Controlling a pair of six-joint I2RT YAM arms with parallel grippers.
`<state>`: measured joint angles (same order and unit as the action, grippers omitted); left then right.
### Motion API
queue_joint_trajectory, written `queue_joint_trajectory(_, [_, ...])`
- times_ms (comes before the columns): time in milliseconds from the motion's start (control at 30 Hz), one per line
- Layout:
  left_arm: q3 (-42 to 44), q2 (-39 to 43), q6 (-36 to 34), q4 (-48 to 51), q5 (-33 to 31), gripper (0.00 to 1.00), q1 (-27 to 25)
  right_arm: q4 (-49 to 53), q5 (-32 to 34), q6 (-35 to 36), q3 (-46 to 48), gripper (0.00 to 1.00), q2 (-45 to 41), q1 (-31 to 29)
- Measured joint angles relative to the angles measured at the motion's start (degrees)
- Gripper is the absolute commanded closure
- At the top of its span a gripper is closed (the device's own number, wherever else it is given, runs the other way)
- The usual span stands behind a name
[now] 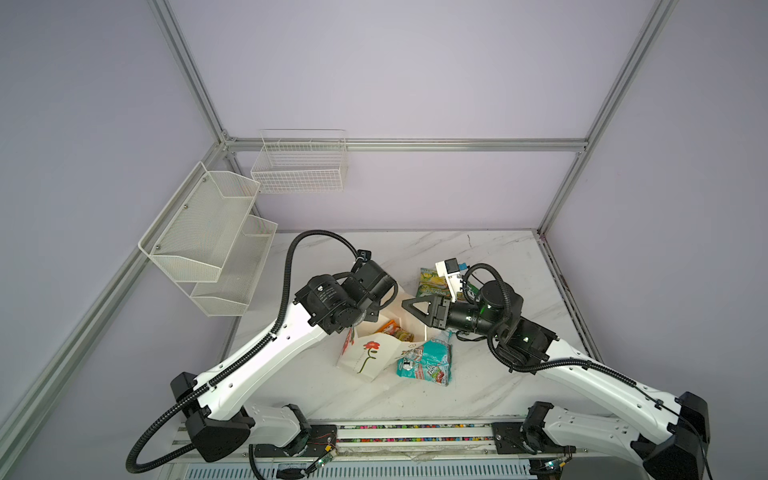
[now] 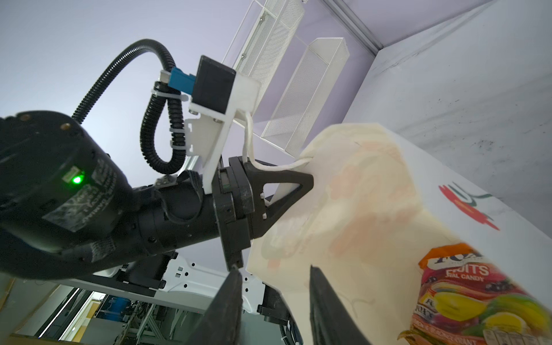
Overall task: Place the snacks into the paper bag
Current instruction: 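Open the right gripper to drop the orange packet into the bag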
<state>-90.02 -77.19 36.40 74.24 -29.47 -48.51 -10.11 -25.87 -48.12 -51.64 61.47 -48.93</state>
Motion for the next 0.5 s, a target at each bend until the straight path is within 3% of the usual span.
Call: queue_joint_trajectory(500, [1.2, 0.6, 0.0, 0.0, -1.3, 0.98, 0.0, 2.6, 1.9, 2.1, -1.1, 0.51, -2.2, 0.0])
